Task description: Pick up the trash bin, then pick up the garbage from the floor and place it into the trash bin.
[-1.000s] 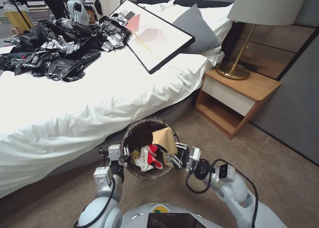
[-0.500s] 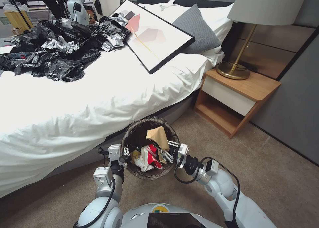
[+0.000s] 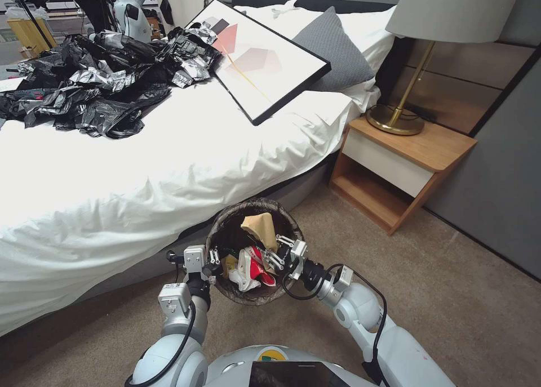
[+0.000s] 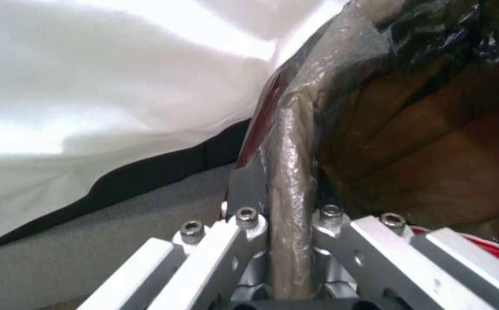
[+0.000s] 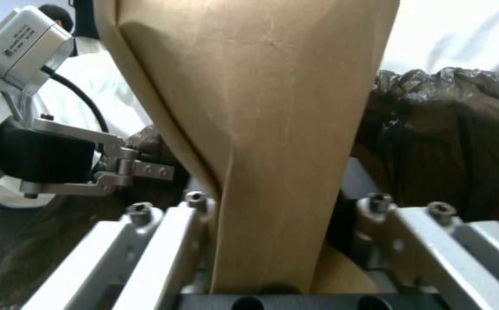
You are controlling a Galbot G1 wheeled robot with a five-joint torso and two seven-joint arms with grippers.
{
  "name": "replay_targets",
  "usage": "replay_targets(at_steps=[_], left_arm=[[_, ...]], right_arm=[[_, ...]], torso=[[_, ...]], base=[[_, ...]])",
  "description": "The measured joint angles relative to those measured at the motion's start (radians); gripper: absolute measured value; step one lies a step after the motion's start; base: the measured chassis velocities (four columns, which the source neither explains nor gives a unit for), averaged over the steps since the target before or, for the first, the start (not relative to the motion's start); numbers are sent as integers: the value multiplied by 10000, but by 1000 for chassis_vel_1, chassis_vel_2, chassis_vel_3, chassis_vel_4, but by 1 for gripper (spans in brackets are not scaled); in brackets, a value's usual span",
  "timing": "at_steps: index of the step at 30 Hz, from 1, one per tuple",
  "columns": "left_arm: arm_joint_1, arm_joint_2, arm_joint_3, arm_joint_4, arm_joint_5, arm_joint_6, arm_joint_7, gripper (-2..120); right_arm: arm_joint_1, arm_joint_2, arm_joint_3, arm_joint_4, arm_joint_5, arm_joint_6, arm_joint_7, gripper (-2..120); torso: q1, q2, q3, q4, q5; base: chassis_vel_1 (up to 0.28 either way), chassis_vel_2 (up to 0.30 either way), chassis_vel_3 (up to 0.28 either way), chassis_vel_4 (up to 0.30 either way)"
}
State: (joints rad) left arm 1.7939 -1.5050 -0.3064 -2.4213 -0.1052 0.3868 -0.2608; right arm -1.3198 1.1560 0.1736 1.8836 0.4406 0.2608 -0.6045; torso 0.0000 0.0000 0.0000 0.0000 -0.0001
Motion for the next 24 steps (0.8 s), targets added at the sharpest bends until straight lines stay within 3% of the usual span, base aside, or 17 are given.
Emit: replay_targets(at_steps=[13,16,20,24], left_arm=[[0,0,0,0,0,0,0,2],[1,0,0,0,0,0,0,2],[0,0,0,0,0,0,0,2],[0,0,0,0,0,0,0,2]], right_arm=[[-24,89,-37,37,-221,7,181,74],[-82,94,-6,119,-257,12,220,89],[-182,-7,52,229,-332,25,249,99],[-264,-102,154,334,-578,87,250,100]], torso=[[0,0,0,0,0],[0,0,0,0,1],[0,0,0,-1,2],[0,0,0,0,1]], base=[[0,0,0,0],[0,0,0,0],[0,0,0,0],[0,0,0,0]])
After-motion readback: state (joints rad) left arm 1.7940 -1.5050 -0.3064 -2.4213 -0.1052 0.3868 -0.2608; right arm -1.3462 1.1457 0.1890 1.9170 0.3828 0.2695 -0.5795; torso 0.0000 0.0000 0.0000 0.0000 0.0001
